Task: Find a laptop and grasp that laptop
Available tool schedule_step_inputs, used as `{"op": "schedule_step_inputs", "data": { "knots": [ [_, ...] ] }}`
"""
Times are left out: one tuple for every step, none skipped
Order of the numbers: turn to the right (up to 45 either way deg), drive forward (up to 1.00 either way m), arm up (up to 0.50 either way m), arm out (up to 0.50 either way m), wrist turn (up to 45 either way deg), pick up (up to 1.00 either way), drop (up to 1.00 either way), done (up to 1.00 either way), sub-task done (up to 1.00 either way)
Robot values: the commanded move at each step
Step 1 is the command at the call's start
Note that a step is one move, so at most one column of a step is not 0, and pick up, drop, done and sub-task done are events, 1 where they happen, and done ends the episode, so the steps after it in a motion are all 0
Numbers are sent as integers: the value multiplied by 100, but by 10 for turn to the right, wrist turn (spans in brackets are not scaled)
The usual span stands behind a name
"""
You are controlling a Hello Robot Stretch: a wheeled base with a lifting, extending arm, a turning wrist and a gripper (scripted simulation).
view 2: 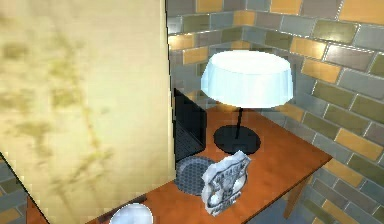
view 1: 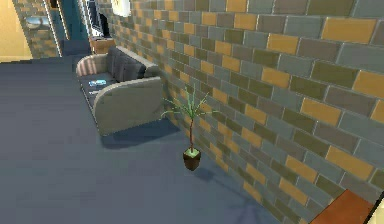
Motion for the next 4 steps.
{"op": "schedule_step_inputs", "data": {
  "knots": [
    [0,0,0,48,0,0,0,0,0],
    [0,0,0,0,450,0,0,0,0],
    [0,0,0,0,450,0,0,0,0],
    [0,0,0,0,450,0,0,0,0]
  ]
}}
